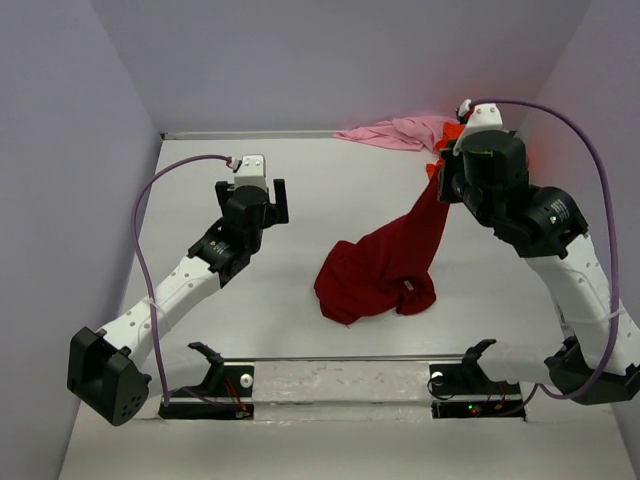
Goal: Fold and stack the t-shirts
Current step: Flatten out the crumpled T-shirt at the center of the board.
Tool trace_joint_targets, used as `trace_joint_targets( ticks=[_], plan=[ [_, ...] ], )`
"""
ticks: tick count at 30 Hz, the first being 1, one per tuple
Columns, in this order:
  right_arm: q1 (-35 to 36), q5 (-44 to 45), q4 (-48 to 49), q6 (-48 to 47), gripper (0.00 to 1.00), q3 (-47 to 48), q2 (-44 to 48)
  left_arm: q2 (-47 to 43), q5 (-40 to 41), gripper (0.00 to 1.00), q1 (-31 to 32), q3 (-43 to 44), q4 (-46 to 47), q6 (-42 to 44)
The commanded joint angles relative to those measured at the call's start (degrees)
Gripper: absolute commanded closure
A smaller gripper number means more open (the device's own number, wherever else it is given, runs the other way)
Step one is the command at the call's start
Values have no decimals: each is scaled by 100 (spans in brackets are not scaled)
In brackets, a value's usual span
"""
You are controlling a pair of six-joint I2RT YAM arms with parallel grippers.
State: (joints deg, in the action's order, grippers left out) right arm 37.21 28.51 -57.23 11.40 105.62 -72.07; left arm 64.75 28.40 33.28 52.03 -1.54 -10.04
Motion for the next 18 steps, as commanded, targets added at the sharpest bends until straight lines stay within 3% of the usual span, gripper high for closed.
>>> trace_joint_targets(
  ticks=[1,4,6,13,18],
  plan=[
    [41,874,29,204,100,-927,456,-15,-2,1,-5,105,163,-50],
    [41,1016,-191,415,100,-1315,720,-33,-1,1,-5,105,163,-68],
    [41,605,-209,609,100,-1877,826,-42,7,1,-5,106,163,-59],
    [41,-1083,1072,1066,100,-4257,704,-85,34,1,-5,97,163,-50],
    [163,-2225,1996,1303,100,-4805,142,-77,16,1,3,97,163,-50]
  ],
)
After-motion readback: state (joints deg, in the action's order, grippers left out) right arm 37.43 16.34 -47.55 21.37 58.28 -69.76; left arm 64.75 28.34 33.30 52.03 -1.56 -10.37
